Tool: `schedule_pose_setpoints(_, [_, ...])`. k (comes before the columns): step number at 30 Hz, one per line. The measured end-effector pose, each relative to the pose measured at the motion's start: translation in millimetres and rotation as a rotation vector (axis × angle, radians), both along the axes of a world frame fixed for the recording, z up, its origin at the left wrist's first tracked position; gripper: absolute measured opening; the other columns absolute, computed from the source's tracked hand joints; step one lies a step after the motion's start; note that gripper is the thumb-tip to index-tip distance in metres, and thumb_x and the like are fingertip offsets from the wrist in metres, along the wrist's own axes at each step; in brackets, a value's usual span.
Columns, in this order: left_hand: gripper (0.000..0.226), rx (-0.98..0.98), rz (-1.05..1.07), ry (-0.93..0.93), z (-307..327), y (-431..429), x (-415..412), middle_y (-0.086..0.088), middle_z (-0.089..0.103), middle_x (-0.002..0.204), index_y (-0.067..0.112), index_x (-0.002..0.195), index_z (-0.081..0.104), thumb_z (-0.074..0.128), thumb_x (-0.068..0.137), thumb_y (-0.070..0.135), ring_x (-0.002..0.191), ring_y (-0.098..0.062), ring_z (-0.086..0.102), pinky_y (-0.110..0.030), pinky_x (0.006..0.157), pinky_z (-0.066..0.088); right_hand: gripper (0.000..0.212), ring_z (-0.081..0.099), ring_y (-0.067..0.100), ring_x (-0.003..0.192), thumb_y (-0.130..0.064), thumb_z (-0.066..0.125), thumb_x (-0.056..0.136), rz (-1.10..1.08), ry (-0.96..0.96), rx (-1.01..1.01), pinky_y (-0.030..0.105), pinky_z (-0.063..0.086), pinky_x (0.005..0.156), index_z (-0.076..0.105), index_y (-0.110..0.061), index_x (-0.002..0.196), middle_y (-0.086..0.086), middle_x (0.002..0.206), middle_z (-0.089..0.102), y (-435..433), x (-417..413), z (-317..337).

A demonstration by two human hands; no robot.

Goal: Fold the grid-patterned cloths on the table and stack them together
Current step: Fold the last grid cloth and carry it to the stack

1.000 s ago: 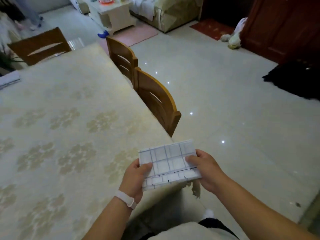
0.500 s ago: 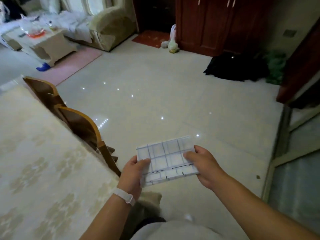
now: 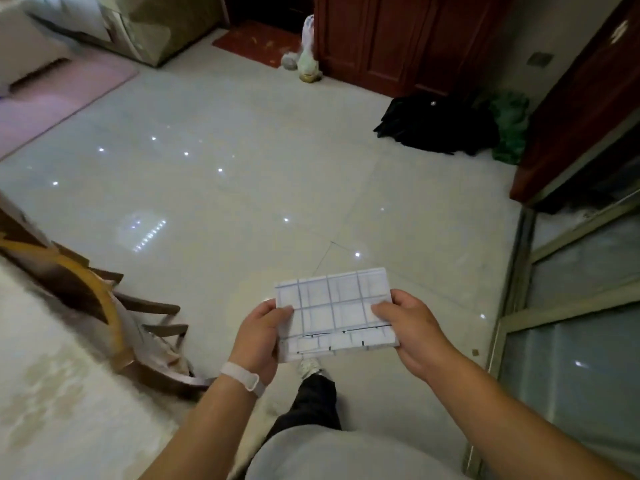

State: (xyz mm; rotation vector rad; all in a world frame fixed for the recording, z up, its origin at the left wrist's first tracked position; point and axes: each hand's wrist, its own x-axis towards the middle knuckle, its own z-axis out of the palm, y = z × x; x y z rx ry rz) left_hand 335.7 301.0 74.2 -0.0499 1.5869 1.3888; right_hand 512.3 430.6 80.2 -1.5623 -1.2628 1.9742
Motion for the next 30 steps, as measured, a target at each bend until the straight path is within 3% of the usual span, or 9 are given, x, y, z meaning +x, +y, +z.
schedule_pose_setpoints(3, [0.018, -0.021, 0.018, -0.017, -19, 36, -46, -0.017, 0.053, 0.083, 0.012, 0.078, 0.064, 0.073, 0.065, 0.02, 0.074, -0.031, 0.046, -0.045, 0.065, 0.036, 0.017, 0.069, 0.033, 0.088, 0.002, 0.056, 0.088, 0.037, -0.046, 0.01, 0.047, 0.055, 0.081, 0.068, -0.006, 0.096, 0.017, 0.097, 0.073, 37, -38, -5])
schedule_pose_setpoints(6, [0.003, -0.023, 0.046, -0.026, -15, 71, -86, -0.016, 0.063, 0.078, 0.011, 0.08, 0.067, 0.067, 0.078, 0.011, 0.072, -0.03, 0.057, -0.045, 0.068, 0.046, 0.015, 0.068, 0.028, 0.08, 0.002, 0.055, 0.088, 0.076, -0.105, 0.02, 0.037, 0.054, 0.068, 0.066, -0.005, 0.096, 0.016, 0.093, 0.071, 74, -77, -1])
schedule_pose_setpoints(8, [0.008, -0.009, 0.052, -0.011, -7, 91, -110, -0.012, 0.066, 0.075, 0.011, 0.082, 0.065, 0.06, 0.085, 0.006, 0.068, -0.027, 0.061, -0.038, 0.062, 0.051, 0.015, 0.067, 0.026, 0.077, 0.004, 0.055, 0.088, 0.094, -0.105, 0.033, 0.035, 0.054, 0.066, 0.066, -0.004, 0.095, 0.015, 0.09, 0.071, 95, -104, 4])
schedule_pose_setpoints(12, [0.008, 0.013, 0.072, 0.05, 2, 124, -160, -0.008, 0.061, 0.069, 0.011, 0.085, 0.064, 0.058, 0.087, 0.006, 0.056, -0.021, 0.053, -0.024, 0.05, 0.037, 0.016, 0.065, 0.025, 0.074, 0.004, 0.055, 0.087, 0.116, -0.063, 0.078, 0.033, 0.051, 0.064, 0.066, -0.007, 0.089, 0.012, 0.084, 0.07, 135, -160, 16])
schedule_pose_setpoints(14, [0.008, 0.006, 0.093, 0.056, 8, 135, -183, -0.008, 0.061, 0.07, 0.011, 0.084, 0.065, 0.058, 0.088, 0.007, 0.059, -0.021, 0.052, -0.027, 0.053, 0.035, 0.015, 0.065, 0.025, 0.075, 0.003, 0.055, 0.088, 0.137, -0.052, 0.082, 0.034, 0.051, 0.066, 0.066, -0.007, 0.09, 0.012, 0.084, 0.07, 151, -186, 19])
schedule_pose_setpoints(18, [0.009, 0.044, 0.174, 0.066, 20, 146, -217, -0.007, 0.066, 0.071, 0.011, 0.086, 0.064, 0.057, 0.089, 0.005, 0.065, -0.024, 0.059, -0.035, 0.062, 0.047, 0.008, 0.061, 0.028, 0.074, -0.002, 0.059, 0.082, 0.196, -0.026, 0.063, 0.04, 0.046, 0.069, 0.065, -0.007, 0.085, 0.015, 0.082, 0.066, 173, -233, 21])
schedule_pose_setpoints(22, [0.014, 0.059, 0.24, 0.088, 23, 154, -259, -0.01, 0.07, 0.083, 0.009, 0.097, 0.066, 0.056, 0.088, 0.004, 0.074, -0.026, 0.063, -0.037, 0.066, 0.048, 0.012, 0.063, 0.027, 0.076, 0.001, 0.057, 0.084, 0.278, 0.006, 0.05, 0.037, 0.048, 0.07, 0.066, -0.006, 0.087, 0.014, 0.084, 0.068, 202, -294, 18])
schedule_pose_setpoints(25, [0.02, 0.049, 0.268, 0.133, 22, 166, -291, -0.013, 0.072, 0.093, 0.008, 0.103, 0.066, 0.053, 0.089, 0.003, 0.081, -0.026, 0.067, -0.037, 0.064, 0.053, 0.016, 0.064, 0.024, 0.072, 0.002, 0.055, 0.086, 0.338, 0.056, 0.018, 0.034, 0.049, 0.065, 0.066, -0.009, 0.084, 0.01, 0.08, 0.068, 224, -342, 15])
schedule_pose_setpoints(30, [0.016, -0.033, 0.375, 0.202, 26, 207, -346, -0.01, 0.072, 0.09, 0.011, 0.101, 0.067, 0.053, 0.092, 0.009, 0.077, -0.024, 0.066, -0.03, 0.055, 0.051, 0.016, 0.066, 0.024, 0.075, 0.002, 0.054, 0.087, 0.456, 0.122, 0.006, 0.036, 0.051, 0.067, 0.066, -0.008, 0.088, 0.01, 0.083, 0.07, 278, -427, 11])
